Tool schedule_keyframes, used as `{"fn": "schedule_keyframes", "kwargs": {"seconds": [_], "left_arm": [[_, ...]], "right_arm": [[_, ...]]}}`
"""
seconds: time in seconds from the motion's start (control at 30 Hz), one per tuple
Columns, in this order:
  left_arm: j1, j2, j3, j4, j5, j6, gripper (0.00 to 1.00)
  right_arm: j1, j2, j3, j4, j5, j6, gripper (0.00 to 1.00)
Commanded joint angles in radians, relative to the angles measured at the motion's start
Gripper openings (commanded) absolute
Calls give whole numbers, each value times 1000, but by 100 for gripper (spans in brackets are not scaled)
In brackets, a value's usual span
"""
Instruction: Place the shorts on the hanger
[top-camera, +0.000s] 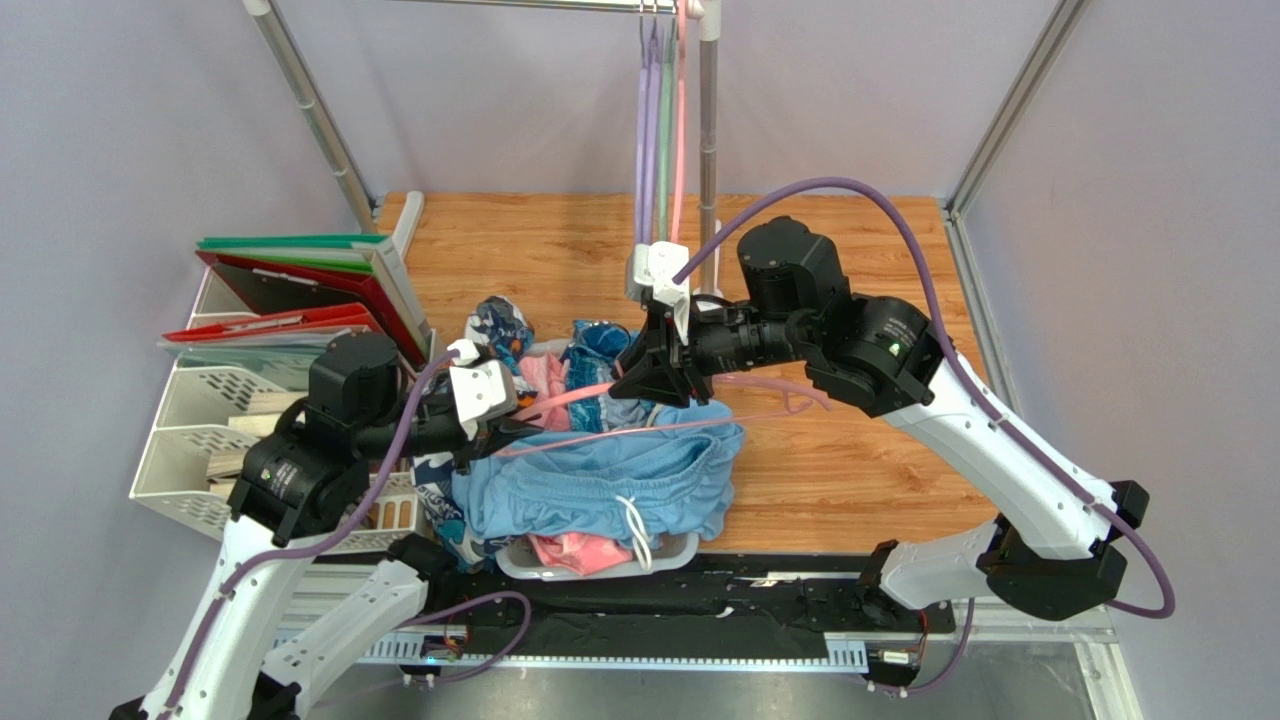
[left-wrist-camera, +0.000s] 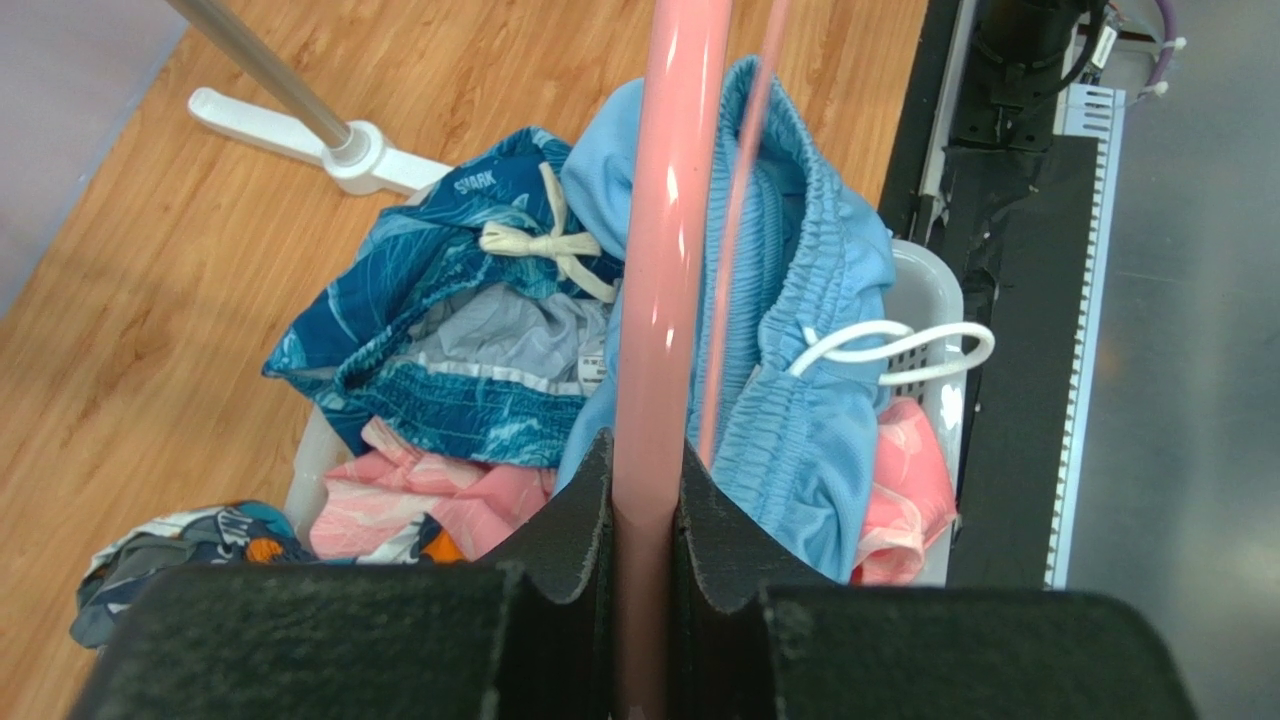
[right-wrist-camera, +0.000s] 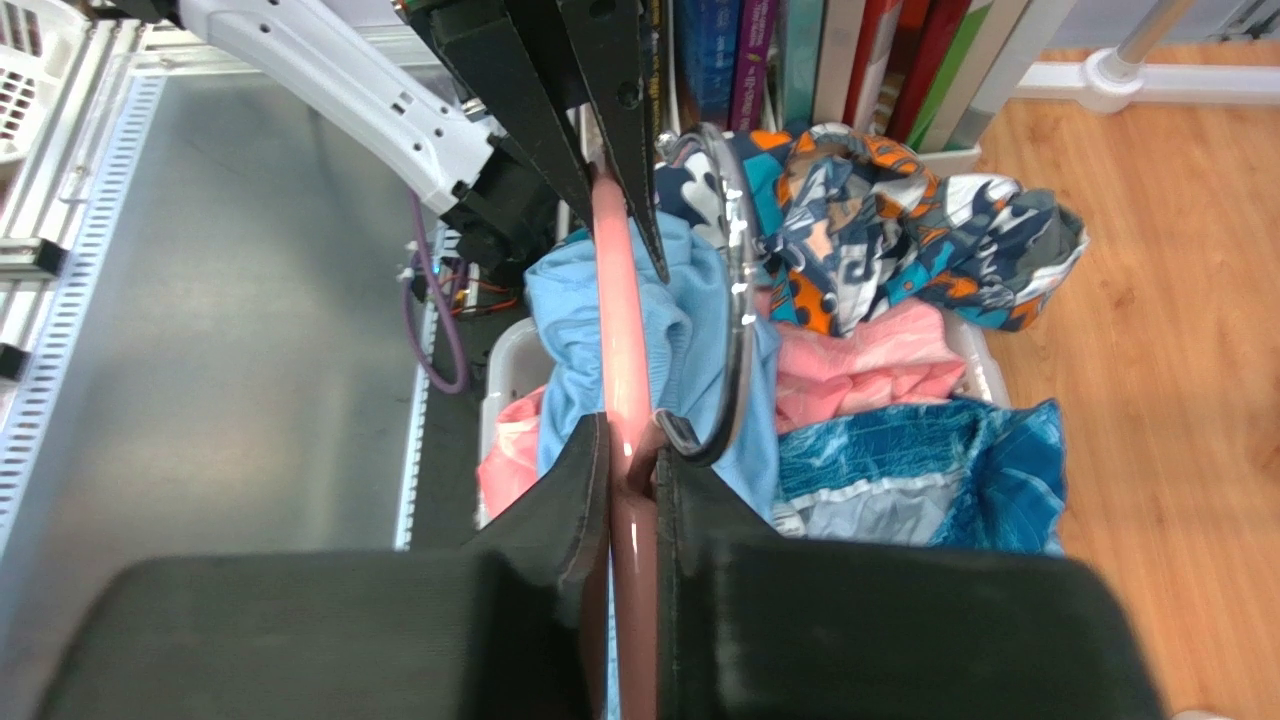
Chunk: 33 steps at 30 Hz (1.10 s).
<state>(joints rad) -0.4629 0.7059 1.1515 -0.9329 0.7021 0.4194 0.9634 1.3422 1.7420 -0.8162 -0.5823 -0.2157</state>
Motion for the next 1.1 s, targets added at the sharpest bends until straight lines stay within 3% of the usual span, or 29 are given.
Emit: {"fn": "schedule_keyframes", "kwargs": {"seconds": [0.0,0.07,0.1,0.2,0.3,0.57,0.83,1.07], "left_arm": [[0,-22,16,25,-4,-31,17],[0,-40,27,-45,-25,-1,32],[0,-45,33,-78,-35,22,45],[0,-52,47,-237,-93,116,62],[0,-37,71,-375,-148,186,66],[-2,130,83,-442,-202,274,66],[0,271,44,-322,-173,344,63],[0,340,11,-354,-136,482,63]], "right_arm": [[20,-33,16,-6,22,-56,0],[20,-67,-19,-24,47,-89,0],[20,-84,-31,-34,61,-103,0],[20,-156,-76,-104,113,-191,0],[21,-219,-107,-179,177,-260,0],[21,-273,-105,-293,256,-272,0],[20,-267,-113,-385,196,-252,0],[20,-267,-130,-448,148,-248,0]]}}
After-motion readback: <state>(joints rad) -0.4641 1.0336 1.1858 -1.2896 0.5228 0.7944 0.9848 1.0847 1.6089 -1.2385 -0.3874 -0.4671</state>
